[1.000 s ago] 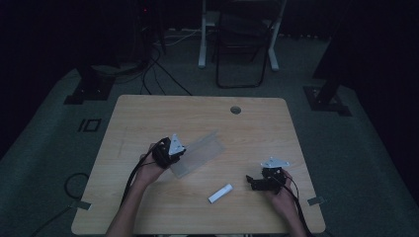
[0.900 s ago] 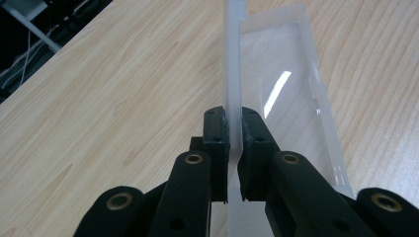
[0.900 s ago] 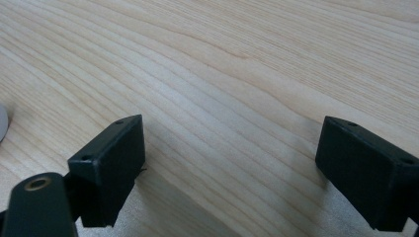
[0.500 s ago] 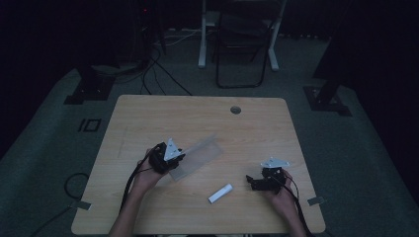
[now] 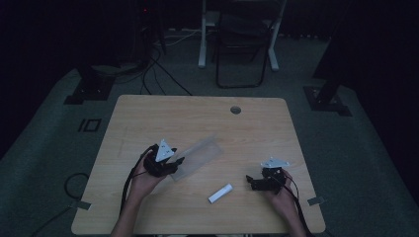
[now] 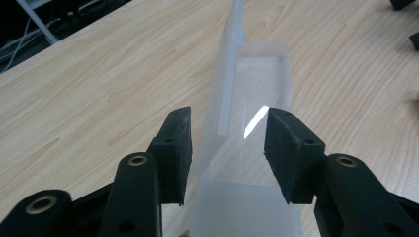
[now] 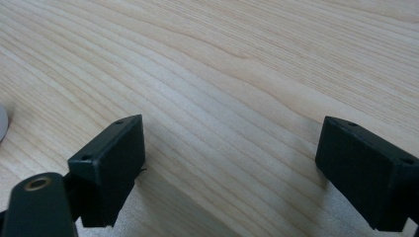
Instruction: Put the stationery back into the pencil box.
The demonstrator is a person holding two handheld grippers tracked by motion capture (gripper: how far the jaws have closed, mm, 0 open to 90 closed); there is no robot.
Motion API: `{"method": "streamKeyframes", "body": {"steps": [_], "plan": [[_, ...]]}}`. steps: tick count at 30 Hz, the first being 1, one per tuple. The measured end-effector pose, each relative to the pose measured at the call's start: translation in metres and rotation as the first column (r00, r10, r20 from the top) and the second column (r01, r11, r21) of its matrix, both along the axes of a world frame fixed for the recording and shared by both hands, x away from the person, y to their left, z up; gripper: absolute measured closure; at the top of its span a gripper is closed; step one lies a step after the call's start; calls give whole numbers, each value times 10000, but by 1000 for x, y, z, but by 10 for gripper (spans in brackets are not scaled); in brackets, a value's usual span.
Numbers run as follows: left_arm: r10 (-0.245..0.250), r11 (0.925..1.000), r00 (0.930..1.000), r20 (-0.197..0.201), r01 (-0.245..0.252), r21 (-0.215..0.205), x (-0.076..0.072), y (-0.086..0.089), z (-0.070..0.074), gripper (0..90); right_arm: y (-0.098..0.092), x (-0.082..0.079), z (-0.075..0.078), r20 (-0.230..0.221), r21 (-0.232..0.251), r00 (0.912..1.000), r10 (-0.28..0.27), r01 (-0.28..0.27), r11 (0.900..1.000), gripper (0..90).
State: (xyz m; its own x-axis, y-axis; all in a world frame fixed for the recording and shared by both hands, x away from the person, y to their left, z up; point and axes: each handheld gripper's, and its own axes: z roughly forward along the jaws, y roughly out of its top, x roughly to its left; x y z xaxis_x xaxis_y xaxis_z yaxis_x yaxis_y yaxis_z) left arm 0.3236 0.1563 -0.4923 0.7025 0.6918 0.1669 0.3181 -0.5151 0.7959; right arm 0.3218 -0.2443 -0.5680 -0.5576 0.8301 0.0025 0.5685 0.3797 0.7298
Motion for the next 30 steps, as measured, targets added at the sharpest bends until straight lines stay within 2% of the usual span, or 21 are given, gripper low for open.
{"method": "streamKeyframes", "body": {"steps": [8,17,22,25,30], "plan": [[108,9996,9999,59,-106,-268,-11,-4,4,511,0,0,0,-4,2,10000,-2,2,10000,117],[-108,9985,9999,119,114,-529,-22,-15,10,508,0,0,0,-4,2,10000,-5,5,10000,117],[-187,9981,9998,-26,185,-593,-25,-20,9,507,0,0,0,-3,5,10000,-5,5,10000,117],[-239,9963,9997,-65,233,-830,-29,-22,9,507,0,0,0,-4,3,10000,-5,5,10000,117],[-338,9960,9994,-102,328,-837,-35,-28,9,504,0,0,0,-6,2,10000,-3,3,10000,117]]}}
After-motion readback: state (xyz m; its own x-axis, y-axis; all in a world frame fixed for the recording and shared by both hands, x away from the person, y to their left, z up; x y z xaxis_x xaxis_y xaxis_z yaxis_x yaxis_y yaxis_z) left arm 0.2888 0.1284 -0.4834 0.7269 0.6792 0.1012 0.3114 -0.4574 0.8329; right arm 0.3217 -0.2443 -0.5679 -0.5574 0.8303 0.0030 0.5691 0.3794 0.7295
